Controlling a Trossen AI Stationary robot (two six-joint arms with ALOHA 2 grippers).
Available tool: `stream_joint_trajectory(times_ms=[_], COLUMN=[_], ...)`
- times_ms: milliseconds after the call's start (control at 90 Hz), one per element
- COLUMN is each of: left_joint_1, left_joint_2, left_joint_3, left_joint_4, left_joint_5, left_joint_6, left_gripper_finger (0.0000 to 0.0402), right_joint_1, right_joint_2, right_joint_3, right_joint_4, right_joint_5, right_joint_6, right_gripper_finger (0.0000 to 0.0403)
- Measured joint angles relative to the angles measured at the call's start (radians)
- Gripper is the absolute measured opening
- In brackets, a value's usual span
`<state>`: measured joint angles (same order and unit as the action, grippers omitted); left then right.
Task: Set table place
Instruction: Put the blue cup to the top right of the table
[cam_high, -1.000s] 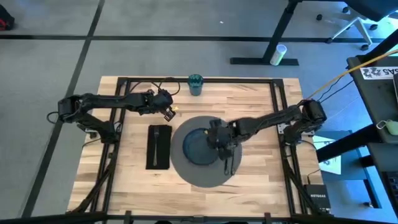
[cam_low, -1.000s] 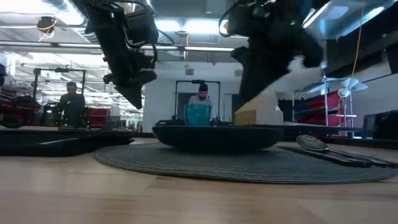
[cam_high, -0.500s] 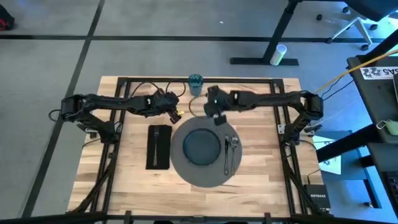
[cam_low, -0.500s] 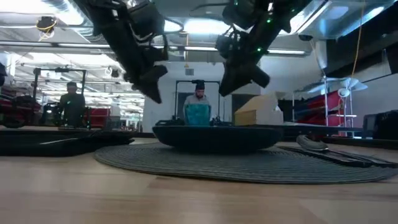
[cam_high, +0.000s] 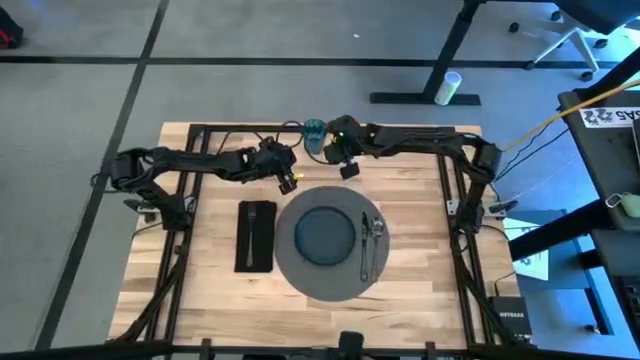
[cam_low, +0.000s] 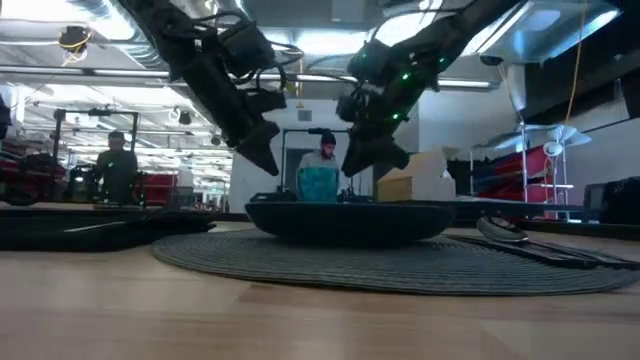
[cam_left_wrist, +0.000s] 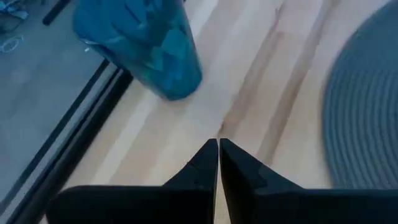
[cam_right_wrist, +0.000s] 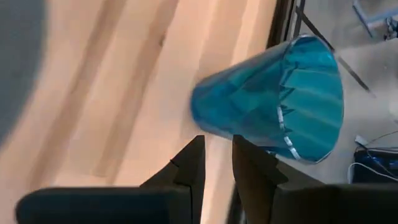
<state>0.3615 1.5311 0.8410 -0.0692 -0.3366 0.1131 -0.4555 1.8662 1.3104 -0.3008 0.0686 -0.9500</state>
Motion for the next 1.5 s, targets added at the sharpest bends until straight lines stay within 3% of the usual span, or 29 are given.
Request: stream_joint_trajectory(times_ms=[322, 556, 867, 989, 1189, 1333, 1500], left_joint_1=[0.025, 0.052, 0.065, 0.065, 0.065, 0.065, 0.065], left_joint_2=[-0.001, -0.001, -0.002, -0.002, -0.002, -0.002, -0.002], left_joint_3=[0.000, 0.000, 0.000, 0.000, 0.000, 0.000, 0.000], left_joint_4=[0.010, 0.008, 0.007, 0.005, -0.002, -0.003, -0.022], left_joint_5=[0.014, 0.037, 0.050, 0.052, 0.051, 0.051, 0.050], left_joint_6=[0.075, 0.083, 0.070, 0.058, 0.058, 0.058, 0.058], left_gripper_finger=[0.0000, 0.0000, 0.0000, 0.0000, 0.0000, 0.0000, 0.0000], right_joint_1=[0.002, -0.036, -0.057, -0.056, -0.057, -0.056, -0.055], right_joint_2=[0.036, 0.067, 0.117, 0.115, 0.115, 0.114, 0.071], right_joint_3=[0.156, 0.165, 0.164, 0.164, 0.164, 0.164, 0.164], right_joint_4=[-0.075, -0.045, -0.033, -0.034, -0.020, -0.012, -0.156], right_joint_5=[0.015, -0.036, -0.034, -0.036, -0.043, -0.045, -0.017], right_joint_6=[-0.085, -0.124, -0.127, -0.127, -0.142, -0.155, -0.144], right_gripper_finger=[0.0079, 0.0126, 0.0128, 0.0107, 0.0013, 0.0011, 0.0004])
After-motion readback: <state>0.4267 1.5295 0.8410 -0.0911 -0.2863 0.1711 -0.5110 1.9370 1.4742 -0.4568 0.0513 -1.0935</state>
